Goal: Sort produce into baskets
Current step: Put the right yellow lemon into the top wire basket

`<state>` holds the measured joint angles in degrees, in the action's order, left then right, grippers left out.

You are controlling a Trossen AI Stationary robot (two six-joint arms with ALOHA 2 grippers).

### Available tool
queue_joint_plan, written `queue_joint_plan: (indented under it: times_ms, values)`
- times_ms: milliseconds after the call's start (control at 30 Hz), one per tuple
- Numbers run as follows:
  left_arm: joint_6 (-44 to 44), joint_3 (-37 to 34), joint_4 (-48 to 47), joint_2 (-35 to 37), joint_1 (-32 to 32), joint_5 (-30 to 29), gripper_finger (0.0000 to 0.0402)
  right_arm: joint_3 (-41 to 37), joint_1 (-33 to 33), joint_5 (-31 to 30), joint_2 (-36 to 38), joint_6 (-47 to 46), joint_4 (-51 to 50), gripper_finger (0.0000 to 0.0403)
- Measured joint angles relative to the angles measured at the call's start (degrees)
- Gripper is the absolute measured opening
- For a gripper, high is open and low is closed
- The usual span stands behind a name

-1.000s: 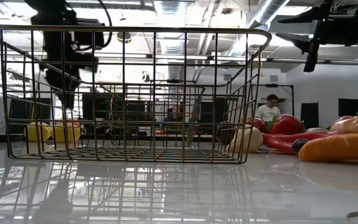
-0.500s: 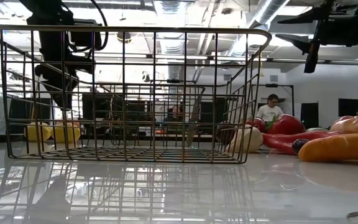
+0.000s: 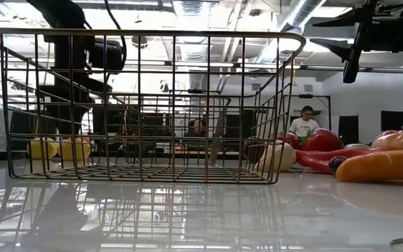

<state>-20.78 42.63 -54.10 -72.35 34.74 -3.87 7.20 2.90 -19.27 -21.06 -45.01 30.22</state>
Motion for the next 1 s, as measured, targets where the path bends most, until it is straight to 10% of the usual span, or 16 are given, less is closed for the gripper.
queue_joint_plan:
  times_ms: [1000]
  values:
    - [-2.86, 0.59, -5.65, 5.29, 0.09, -2.57, 0.0226, 0.00, 0.28, -0.13, 0.00, 0.43, -0.02, 0.0162]
